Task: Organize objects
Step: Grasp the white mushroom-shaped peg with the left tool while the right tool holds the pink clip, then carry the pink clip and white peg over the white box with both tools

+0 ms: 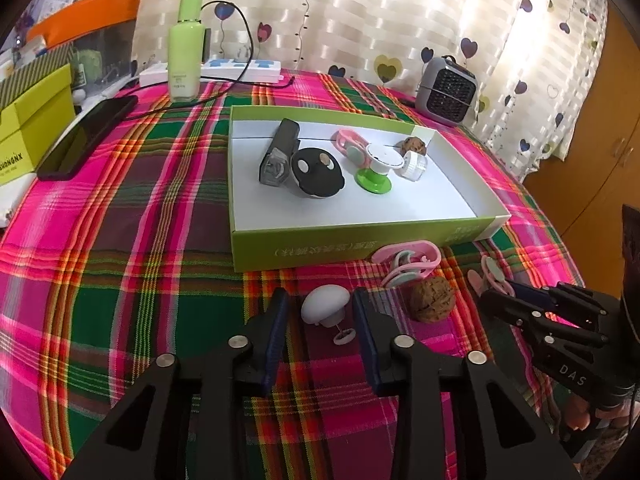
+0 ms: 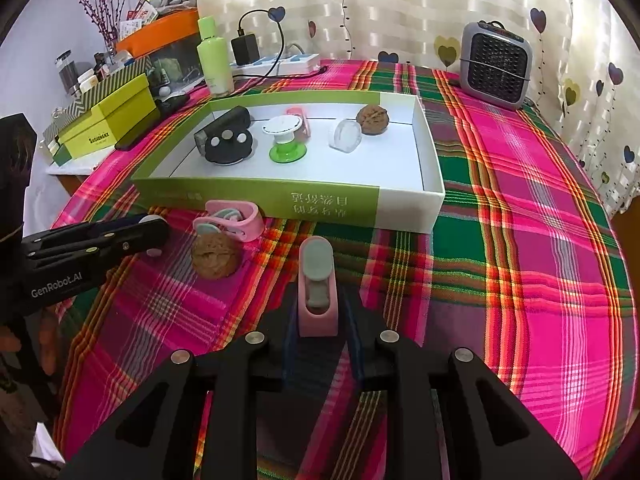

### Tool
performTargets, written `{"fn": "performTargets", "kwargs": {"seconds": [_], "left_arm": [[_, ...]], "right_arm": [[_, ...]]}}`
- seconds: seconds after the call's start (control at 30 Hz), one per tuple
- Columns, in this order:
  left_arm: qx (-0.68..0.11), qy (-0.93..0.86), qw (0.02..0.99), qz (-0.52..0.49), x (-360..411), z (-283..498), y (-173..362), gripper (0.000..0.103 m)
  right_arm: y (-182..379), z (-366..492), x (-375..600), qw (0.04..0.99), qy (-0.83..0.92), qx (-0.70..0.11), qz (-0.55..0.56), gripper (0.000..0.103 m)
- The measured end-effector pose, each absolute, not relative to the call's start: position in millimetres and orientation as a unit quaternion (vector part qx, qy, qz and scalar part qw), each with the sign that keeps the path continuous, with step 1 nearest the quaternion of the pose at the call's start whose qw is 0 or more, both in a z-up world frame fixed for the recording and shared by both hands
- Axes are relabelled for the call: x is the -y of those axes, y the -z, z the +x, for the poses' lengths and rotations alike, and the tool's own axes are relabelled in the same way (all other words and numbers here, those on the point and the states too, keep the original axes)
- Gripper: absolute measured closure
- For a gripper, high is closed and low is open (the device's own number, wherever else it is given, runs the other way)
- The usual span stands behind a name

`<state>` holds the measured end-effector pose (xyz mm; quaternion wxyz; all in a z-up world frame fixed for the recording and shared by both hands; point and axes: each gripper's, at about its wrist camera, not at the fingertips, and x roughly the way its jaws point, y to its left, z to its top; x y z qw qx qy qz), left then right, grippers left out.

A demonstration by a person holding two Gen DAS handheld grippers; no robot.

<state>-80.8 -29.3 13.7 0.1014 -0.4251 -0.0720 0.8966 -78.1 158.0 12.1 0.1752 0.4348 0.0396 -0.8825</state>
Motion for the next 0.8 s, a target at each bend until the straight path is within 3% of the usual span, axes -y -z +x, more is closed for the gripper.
{"fn": "performTargets", "kwargs": {"seconds": [0.13,0.8], "left_arm": [[0.076,-0.896,0.098,-0.427,30.9,-82.5,-13.6,0.083],[0.069,-0.901,0.1,-0.416,29.2,-74.9,-22.3,0.083]], "right_arm": [[-12.3,-78.2,-157.8,0.177,0.882,-0.039,0.435,0.081],[-22.1,-72.6,-157.5,0.19,0.885,-0.027,0.423,0.085]]}}
